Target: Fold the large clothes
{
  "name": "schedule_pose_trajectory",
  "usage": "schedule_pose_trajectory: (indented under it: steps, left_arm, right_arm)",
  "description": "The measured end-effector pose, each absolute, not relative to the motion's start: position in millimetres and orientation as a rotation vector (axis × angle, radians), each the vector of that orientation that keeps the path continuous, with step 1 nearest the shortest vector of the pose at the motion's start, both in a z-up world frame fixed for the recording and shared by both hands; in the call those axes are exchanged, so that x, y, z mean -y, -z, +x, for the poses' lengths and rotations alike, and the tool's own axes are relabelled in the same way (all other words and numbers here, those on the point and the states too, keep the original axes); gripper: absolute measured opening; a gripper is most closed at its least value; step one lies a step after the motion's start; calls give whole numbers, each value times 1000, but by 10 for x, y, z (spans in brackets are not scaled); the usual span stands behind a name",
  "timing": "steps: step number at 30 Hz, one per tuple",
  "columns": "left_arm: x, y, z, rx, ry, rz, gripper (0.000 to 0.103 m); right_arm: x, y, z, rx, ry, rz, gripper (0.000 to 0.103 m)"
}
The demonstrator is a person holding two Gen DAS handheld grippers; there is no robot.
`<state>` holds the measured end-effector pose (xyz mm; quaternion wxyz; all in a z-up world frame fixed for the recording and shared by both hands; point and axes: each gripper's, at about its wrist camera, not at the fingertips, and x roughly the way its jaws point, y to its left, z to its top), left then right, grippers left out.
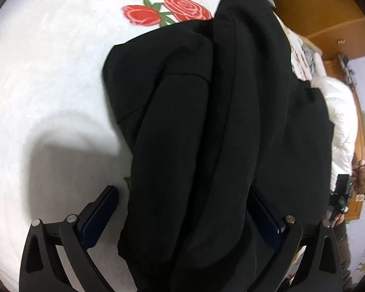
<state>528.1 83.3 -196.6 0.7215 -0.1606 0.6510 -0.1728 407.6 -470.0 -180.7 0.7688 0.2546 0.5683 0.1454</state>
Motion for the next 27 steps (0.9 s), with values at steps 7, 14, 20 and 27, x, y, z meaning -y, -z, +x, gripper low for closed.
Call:
schedule_pose_trajectory:
  steps: [7, 14, 20, 27]
  left_arm:
    - [-624, 1991, 5310, -1474, 328, -307, 103]
    - [-476, 2001, 5290, -1479, 302, -278, 103]
    - [-358, 2003, 5257, -1493, 278, -245, 103]
    - [-80, 1964, 5179, -1475, 218, -188, 100]
  right_arm:
    - [4654, 1838, 4091, -1240, -340, 541, 103]
    - [4673, 1935, 4148, -1324, -335, 546, 103]
    - [4667, 1968, 4182, -1366, -320, 543, 103]
    - [4487, 1814, 4185, -1359, -206, 414, 90]
